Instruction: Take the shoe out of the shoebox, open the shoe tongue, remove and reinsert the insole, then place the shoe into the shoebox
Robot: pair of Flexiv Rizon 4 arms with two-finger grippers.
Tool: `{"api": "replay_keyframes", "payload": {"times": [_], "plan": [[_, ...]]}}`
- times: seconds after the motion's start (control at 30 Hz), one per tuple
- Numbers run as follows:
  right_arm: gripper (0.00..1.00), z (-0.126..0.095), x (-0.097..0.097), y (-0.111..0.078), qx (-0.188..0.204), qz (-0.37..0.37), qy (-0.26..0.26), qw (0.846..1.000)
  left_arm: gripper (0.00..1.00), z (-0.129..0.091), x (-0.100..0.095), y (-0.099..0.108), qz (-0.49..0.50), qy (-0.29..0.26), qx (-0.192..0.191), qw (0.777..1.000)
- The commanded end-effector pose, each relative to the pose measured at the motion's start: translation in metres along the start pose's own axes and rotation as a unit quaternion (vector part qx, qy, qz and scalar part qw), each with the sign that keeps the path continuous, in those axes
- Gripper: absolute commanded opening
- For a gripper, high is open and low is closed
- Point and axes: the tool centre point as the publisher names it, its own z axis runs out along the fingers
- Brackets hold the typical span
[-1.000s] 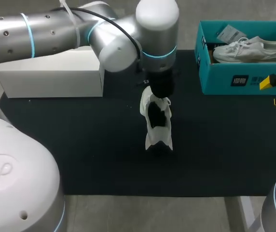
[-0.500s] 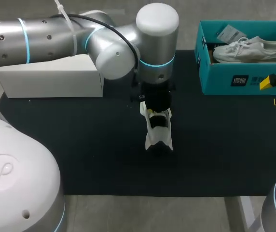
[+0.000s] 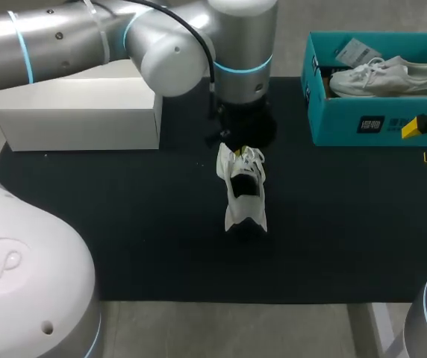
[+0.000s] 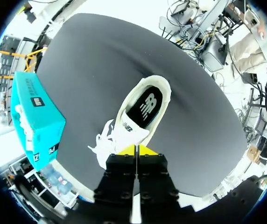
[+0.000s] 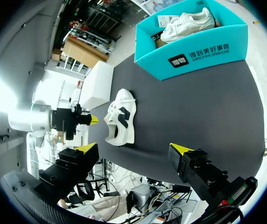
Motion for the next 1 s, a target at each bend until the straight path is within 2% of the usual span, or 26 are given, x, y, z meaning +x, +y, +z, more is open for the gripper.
{"api": "replay_keyframes", "payload": {"times": [0.03, 0.57, 0.63, 0.7, 0.73, 0.77, 0.8, 0.83, 1.0], "plan": [[1.00, 0.000, 0.000, -0.001, 0.000, 0.000, -0.001, 1.000, 0.00, 0.001, 0.005, -0.001, 0.002, -0.005, -0.001, 1.000], [1.00, 0.000, 0.000, -0.001, 0.000, 0.000, -0.001, 1.000, 0.00, 0.001, 0.005, -0.001, 0.002, -0.005, -0.001, 1.000], [1.00, 0.000, 0.000, -0.001, 0.000, 0.000, -0.001, 1.000, 0.00, -0.005, 0.006, 0.004, -0.083, 0.002, 0.001, 0.997], [1.00, 0.000, 0.000, -0.001, 0.000, 0.000, -0.001, 1.000, 0.00, -0.010, 0.004, 0.007, -0.216, 0.038, -0.010, 0.976], [1.00, 0.000, 0.000, -0.001, 0.000, 0.000, -0.001, 1.000, 0.00, -0.014, 0.007, 0.012, -0.311, 0.055, 0.018, 0.949], [1.00, 0.000, 0.000, -0.001, 0.000, 0.000, -0.001, 1.000, 0.00, -0.015, 0.012, 0.015, -0.396, 0.086, 0.031, 0.914], [1.00, 0.000, 0.000, -0.001, 0.000, 0.000, -0.001, 1.000, 0.00, -0.017, 0.019, 0.015, -0.482, 0.099, 0.021, 0.870], [1.00, 0.000, 0.000, -0.001, 0.000, 0.000, -0.001, 1.000, 0.00, -0.020, 0.025, 0.009, -0.519, 0.103, 0.022, 0.848], [1.00, 0.000, 0.000, -0.001, 0.000, 0.000, -0.001, 1.000, 0.00, -0.020, 0.025, 0.009, -0.519, 0.103, 0.022, 0.848]]}}
